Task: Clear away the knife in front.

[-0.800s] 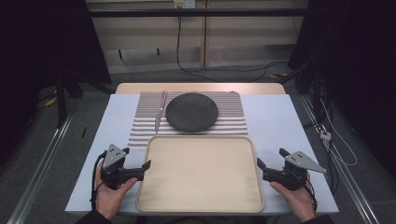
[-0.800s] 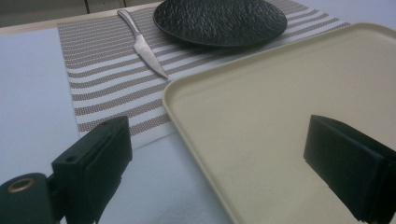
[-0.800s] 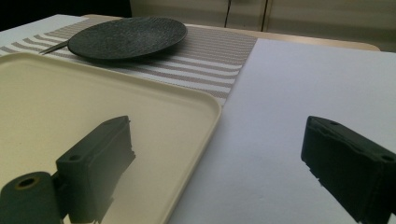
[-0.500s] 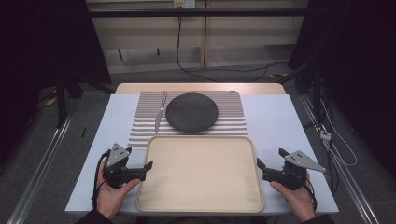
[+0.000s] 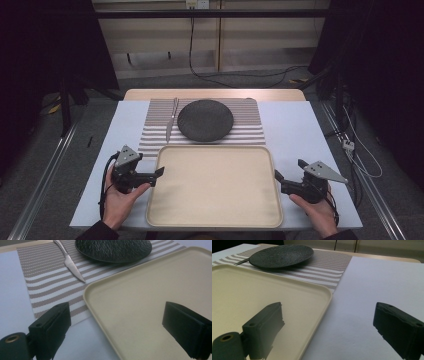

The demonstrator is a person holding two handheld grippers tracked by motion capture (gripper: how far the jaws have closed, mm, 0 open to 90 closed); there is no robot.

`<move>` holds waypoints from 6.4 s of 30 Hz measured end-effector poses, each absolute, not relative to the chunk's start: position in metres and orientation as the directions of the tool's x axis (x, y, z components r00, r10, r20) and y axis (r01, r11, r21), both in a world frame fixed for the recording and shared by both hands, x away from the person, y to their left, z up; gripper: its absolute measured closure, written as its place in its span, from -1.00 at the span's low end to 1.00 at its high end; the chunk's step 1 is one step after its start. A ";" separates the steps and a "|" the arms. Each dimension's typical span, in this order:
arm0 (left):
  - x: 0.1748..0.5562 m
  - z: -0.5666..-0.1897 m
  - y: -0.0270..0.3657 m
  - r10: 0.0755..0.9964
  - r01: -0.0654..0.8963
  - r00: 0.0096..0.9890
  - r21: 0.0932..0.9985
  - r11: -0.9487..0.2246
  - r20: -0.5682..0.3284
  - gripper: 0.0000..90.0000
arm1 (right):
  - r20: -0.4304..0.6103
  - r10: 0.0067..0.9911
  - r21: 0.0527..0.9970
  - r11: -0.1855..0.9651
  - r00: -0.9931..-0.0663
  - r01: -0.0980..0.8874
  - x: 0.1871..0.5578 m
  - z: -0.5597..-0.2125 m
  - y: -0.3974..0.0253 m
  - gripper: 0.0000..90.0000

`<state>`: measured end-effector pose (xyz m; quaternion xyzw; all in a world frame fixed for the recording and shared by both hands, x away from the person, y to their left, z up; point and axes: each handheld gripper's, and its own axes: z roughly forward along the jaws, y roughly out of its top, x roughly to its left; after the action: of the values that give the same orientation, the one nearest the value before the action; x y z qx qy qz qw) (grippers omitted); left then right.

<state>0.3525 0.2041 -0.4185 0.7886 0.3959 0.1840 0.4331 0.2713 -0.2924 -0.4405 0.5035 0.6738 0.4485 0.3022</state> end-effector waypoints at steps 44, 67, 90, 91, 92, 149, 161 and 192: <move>0.473 -0.405 0.177 0.837 0.578 0.536 0.770 -0.271 -0.108 -0.79 | 0.056 0.943 0.900 0.094 -0.328 0.425 0.273 -0.442 -0.292 -0.81; 0.538 -0.403 0.148 0.849 0.603 0.528 0.719 -0.346 -0.034 -0.64 | 0.075 0.937 0.894 0.088 -0.341 0.438 0.276 -0.444 -0.293 -0.81; 0.609 -0.444 0.143 0.900 0.733 0.430 0.609 -0.303 -0.069 0.11 | 0.088 0.931 0.889 0.088 -0.355 0.450 0.280 -0.446 -0.292 -0.81; 0.610 -0.445 0.142 0.898 0.734 0.433 0.607 -0.304 -0.074 0.15 | 0.088 0.931 0.889 0.087 -0.354 0.450 0.281 -0.446 -0.291 -0.81; 0.610 -0.445 0.142 0.898 0.734 0.433 0.607 -0.304 -0.074 0.22 | 0.088 0.931 0.889 0.087 -0.354 0.450 0.281 -0.446 -0.291 -0.81; 0.622 -0.439 0.124 0.892 0.777 0.450 0.514 -0.363 -0.049 0.77 | 0.082 0.929 0.887 0.096 -0.360 0.451 0.281 -0.447 -0.290 -0.81; 0.610 -0.425 0.127 0.876 0.754 0.480 0.535 -0.381 -0.052 0.77 | 0.079 0.930 0.887 0.099 -0.358 0.452 0.280 -0.447 -0.290 -0.81; 0.563 -0.398 0.129 0.824 0.689 0.564 0.583 -0.431 -0.057 0.77 | 0.080 0.929 0.888 0.099 -0.361 0.449 0.280 -0.446 -0.290 -0.81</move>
<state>0.5631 0.1293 -0.3978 0.8375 0.4516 0.1189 0.2837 0.2798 -0.2896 -0.4465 0.4982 0.6915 0.4500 0.2667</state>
